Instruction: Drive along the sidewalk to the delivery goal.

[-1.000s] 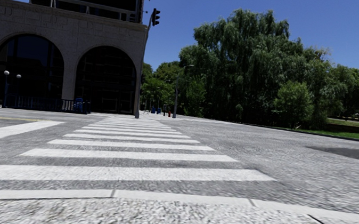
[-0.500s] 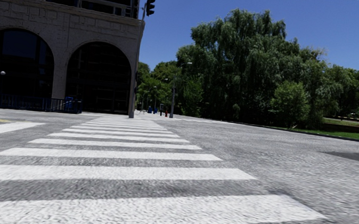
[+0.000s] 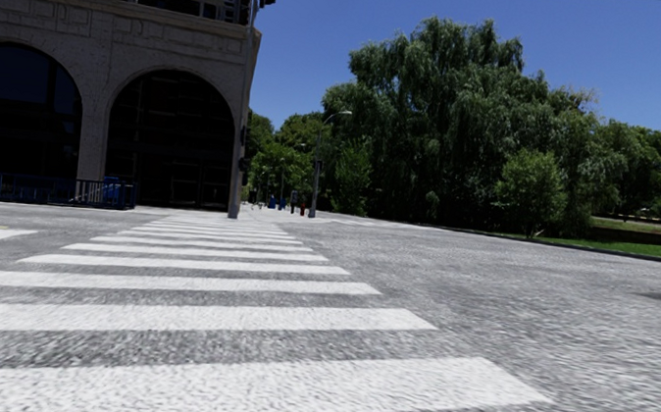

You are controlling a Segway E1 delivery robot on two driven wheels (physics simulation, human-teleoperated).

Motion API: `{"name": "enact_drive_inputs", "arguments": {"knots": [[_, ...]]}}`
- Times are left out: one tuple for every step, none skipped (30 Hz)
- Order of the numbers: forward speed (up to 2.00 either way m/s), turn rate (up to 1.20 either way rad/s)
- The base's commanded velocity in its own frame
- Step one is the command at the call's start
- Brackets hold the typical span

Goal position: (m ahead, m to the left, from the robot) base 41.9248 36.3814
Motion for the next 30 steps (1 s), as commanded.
{"name": "enact_drive_inputs", "arguments": {"knots": [[2.00,-0.31],[2.00,-0.37],[2.00,-0.38],[2.00,-0.22],[2.00,-0.22],[2.00,0.00],[2.00,0.00],[2.00,0.00],[2.00,0.00],[2.00,0.00],[2.00,0.00],[2.00,0.00],[2.00,0.00],[2.00,0.17],[2.00,0.38],[2.00,0.38],[2.00,0.45],[2.00,0.46],[2.00,0.46],[2.00,0.46],[2.00,0.46],[2.00,0.46],[2.00,0.46],[2.00,0.46],[2.00,0.42],[2.00,0.23],[2.00,0.23],[2.00,0.16],[2.00,0.14],[2.00,0.14]]}}
